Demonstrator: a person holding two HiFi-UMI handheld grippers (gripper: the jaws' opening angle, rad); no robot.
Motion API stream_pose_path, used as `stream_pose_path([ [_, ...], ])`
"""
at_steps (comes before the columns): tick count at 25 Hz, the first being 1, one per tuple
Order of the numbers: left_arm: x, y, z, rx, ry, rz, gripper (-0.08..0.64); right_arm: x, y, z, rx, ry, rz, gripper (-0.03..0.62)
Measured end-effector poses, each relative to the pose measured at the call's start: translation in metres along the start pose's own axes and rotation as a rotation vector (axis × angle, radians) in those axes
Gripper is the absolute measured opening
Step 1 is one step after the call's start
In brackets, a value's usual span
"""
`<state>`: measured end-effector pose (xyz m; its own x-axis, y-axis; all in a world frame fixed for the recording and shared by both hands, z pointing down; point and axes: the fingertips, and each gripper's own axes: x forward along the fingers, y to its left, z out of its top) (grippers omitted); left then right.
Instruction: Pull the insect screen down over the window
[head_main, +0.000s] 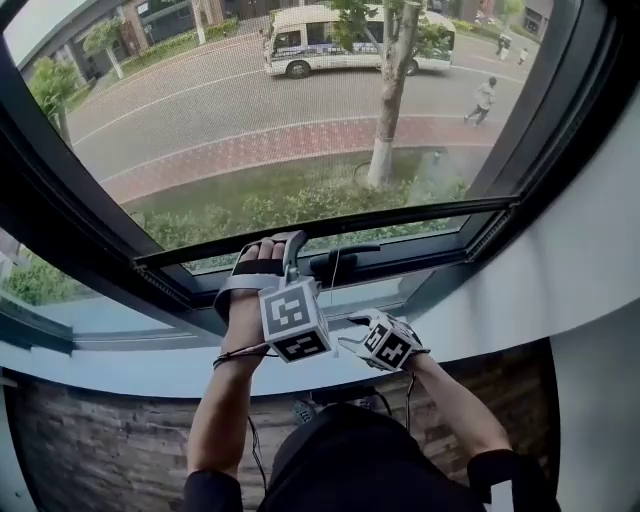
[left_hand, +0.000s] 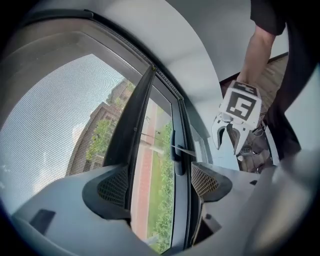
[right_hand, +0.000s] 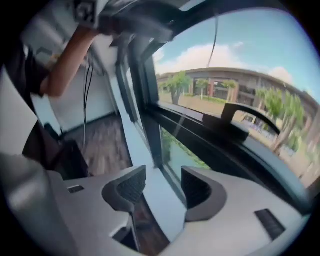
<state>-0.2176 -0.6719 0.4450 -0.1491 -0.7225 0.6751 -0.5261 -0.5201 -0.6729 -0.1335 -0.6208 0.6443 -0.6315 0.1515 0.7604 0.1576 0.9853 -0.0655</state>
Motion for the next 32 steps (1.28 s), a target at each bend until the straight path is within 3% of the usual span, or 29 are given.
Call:
stream_pose_path([
  [2, -0.001, 0.003, 0.001, 0.002, -0.002, 0.012, 0.419, -0.032, -0.025, 0.003, -0.207, 0.077, -0.174, 0.242],
  [6, -0.002, -0.001, 0.003, -0.011, -0.008, -0.014, 0.419, -0.162, -0.078, 0.099, -0.589, 0.023, -0.629, 0.261],
  [7, -0.003, -0.001, 0.002, -0.017, -0.007, -0.018, 0.419, -0.187, -0.087, 0.122, -0.675, 0.029, -0.714, 0.261],
  [9, -0.001, 0.002, 0.001, -0.016, -0.008, 0.003, 0.42, -0.208, -0.102, 0.149, -0.786, 0.078, -0.777, 0.261],
  [12, 0.001, 0.0, 0.002, -0.021, -0.02, 0.009, 0.42, -0.201, -0.118, 0.153, -0.857, 0.177, -0.779, 0.261],
  [18, 0.0, 0.005, 0.005, -0.025, -0.019, 0.028, 0.416, -0.186, -0.126, 0.139, -0.826, 0.311, -0.718, 0.258],
  [27, 0.001, 0.011, 0.007, -0.027, -0.018, 0.045, 0.416, -0.185, -0.129, 0.138, -0.827, 0.351, -0.653, 0.255],
  [32, -0.001, 0.003, 0.009, -0.047, 0.007, -0.05, 0.416, -0.187, -0.121, 0.132, -0.777, 0.378, -0.501, 0.253],
])
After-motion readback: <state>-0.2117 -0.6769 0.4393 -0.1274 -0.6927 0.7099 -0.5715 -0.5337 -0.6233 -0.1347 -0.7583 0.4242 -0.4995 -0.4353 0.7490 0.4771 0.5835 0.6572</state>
